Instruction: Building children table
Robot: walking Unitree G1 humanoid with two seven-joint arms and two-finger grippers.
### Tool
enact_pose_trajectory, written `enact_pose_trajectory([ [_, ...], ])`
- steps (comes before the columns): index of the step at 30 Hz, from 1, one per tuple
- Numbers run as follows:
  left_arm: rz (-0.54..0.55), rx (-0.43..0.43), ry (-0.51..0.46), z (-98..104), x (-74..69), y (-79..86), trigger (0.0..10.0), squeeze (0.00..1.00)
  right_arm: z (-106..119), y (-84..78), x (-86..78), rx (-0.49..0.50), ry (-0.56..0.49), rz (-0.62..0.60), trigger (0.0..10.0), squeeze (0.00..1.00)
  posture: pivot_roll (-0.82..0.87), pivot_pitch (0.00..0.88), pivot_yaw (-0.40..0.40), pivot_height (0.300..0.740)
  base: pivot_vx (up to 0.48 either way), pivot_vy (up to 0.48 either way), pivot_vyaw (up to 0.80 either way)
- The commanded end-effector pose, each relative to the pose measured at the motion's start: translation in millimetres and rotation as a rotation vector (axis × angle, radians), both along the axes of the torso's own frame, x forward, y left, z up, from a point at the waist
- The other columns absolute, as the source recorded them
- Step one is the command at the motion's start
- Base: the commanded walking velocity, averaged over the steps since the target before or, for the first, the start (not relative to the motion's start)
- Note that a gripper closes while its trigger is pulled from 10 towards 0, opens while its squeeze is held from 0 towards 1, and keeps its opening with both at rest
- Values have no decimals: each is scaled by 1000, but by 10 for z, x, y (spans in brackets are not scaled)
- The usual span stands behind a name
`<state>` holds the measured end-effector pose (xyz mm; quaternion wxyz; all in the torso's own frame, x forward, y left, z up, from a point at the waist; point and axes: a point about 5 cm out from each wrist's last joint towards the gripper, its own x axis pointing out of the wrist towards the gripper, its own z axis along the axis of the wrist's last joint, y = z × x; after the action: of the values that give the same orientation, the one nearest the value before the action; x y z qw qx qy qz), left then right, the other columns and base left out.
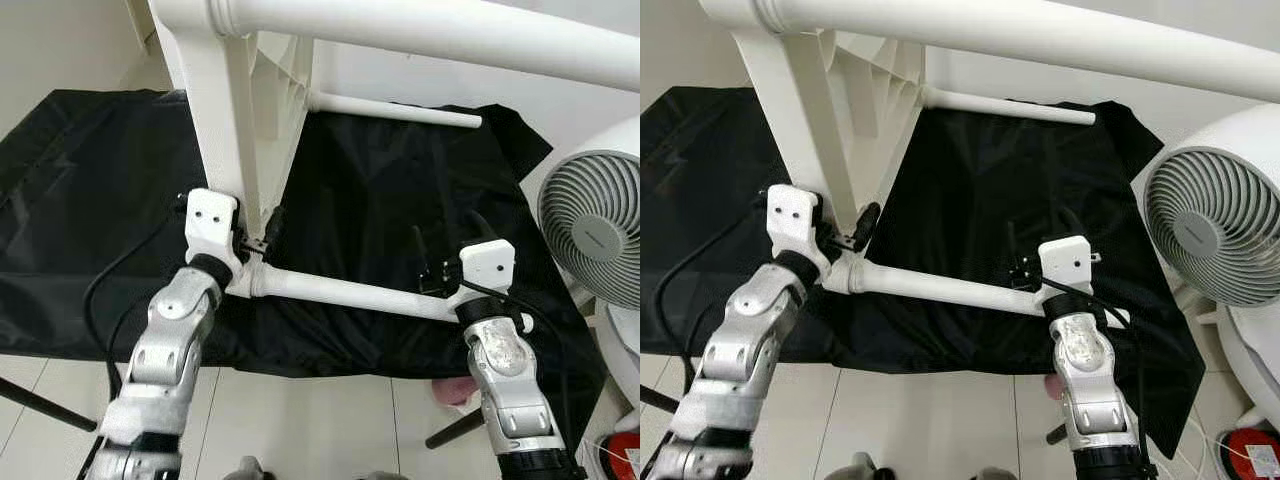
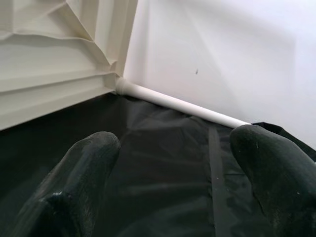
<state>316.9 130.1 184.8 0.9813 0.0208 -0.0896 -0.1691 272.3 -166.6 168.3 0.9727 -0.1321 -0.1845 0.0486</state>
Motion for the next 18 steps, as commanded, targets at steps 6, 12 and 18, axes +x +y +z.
enact_pose_trajectory([
  [6, 179, -17, 25, -3, 110, 83, 10000, 0, -22, 15, 21, 8, 12, -8, 10000, 0, -105, 87, 45, 740, 0, 0, 0],
  [12, 332, -63, 60, -4, 196, 203, 5098, 0, -17, 29, 30, 16, 8, -15, 10000, 0, -107, 87, 51, 740, 0, 0, 0],
  [18, 464, -55, 69, -31, 206, 348, 0, 0, -14, 39, 28, 27, 7, -26, 10000, 0, -106, 91, 53, 740, 0, 0, 0],
])
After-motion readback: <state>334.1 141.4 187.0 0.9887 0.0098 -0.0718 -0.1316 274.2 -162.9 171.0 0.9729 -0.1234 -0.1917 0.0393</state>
